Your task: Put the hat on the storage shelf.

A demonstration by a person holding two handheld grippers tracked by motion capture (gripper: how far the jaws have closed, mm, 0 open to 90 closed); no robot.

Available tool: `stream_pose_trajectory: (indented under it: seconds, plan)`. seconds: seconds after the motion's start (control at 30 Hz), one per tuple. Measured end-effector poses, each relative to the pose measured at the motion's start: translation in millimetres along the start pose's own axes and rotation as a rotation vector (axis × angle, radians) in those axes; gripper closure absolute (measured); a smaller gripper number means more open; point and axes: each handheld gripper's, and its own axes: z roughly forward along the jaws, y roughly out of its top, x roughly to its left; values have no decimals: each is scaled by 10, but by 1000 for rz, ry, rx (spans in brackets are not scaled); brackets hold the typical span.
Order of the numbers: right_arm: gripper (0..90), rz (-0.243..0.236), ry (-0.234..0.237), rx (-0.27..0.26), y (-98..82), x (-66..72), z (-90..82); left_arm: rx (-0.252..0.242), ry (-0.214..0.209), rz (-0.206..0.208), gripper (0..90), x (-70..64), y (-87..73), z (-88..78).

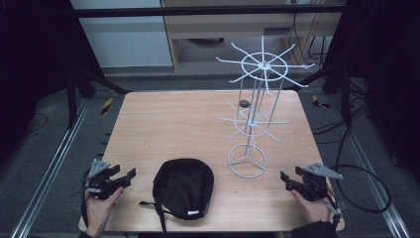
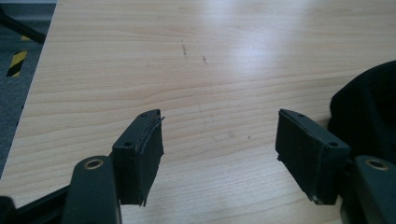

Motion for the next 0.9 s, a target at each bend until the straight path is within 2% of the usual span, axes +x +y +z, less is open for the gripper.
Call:
stream_pose_trajectory:
  seconds: [0.13,0.17,0.33,0.43,0.7,0.73,0.83,0.9]
  plan:
    - [378,-46,40,1,15,108,18,-11,0,-2,333,-51,5,-53]
    - [383,-44,54,5,18,144,18,-11,0,-2,337,-51,5,-53]
    - [403,-74,96,13,37,283,16,-44,-27,-4,368,-109,18,-151]
    - [409,-87,140,15,66,391,29,-55,-53,2,378,-177,35,-193]
    - [438,-118,204,17,113,604,14,-36,-88,29,414,-324,50,-191]
    - [444,-124,229,19,128,682,9,-34,-98,39,416,-369,52,-194]
    - [451,-130,248,14,138,740,11,-35,-104,47,434,-404,53,-195]
    - [461,-132,265,8,163,839,14,-35,-119,52,450,-451,57,-195]
